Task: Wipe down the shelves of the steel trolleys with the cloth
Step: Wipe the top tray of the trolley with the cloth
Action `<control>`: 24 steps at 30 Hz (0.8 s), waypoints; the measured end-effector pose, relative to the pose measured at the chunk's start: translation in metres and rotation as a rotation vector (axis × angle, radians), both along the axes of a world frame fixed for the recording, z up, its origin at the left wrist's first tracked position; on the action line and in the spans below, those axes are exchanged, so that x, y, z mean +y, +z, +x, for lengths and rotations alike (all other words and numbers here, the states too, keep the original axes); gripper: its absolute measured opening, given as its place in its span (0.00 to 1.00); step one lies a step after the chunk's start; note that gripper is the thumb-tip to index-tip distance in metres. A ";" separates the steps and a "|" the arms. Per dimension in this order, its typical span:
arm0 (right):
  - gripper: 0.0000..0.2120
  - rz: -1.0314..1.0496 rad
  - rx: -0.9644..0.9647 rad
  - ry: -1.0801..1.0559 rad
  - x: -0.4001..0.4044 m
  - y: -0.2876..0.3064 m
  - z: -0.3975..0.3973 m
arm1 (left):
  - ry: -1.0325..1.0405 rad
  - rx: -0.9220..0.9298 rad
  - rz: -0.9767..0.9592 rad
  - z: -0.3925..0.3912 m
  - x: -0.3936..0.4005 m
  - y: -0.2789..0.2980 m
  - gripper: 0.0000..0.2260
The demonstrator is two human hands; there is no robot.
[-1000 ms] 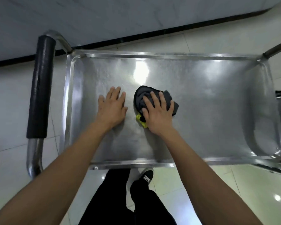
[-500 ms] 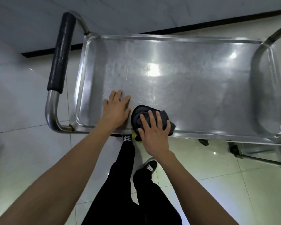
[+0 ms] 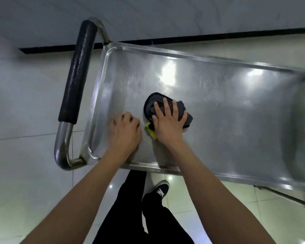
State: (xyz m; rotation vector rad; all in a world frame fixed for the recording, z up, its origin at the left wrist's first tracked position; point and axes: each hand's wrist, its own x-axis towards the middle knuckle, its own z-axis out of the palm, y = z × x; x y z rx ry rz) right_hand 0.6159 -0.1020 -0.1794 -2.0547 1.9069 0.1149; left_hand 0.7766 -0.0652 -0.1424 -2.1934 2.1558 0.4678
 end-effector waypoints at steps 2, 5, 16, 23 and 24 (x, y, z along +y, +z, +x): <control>0.24 0.003 -0.002 -0.027 -0.040 0.001 0.010 | 0.000 0.026 0.002 0.003 -0.019 -0.001 0.10; 0.24 -0.004 -0.002 -0.056 -0.099 0.003 0.023 | 0.018 0.052 0.040 0.009 -0.049 -0.001 0.12; 0.25 -0.062 0.031 -0.009 -0.243 -0.001 0.037 | 0.001 0.069 0.013 0.012 -0.061 -0.010 0.17; 0.29 0.032 -0.131 0.059 -0.247 0.009 0.028 | 0.070 0.072 0.042 0.008 -0.064 -0.010 0.10; 0.30 0.073 -0.154 0.100 -0.249 0.013 0.021 | 0.093 0.074 0.039 0.006 -0.063 -0.010 0.10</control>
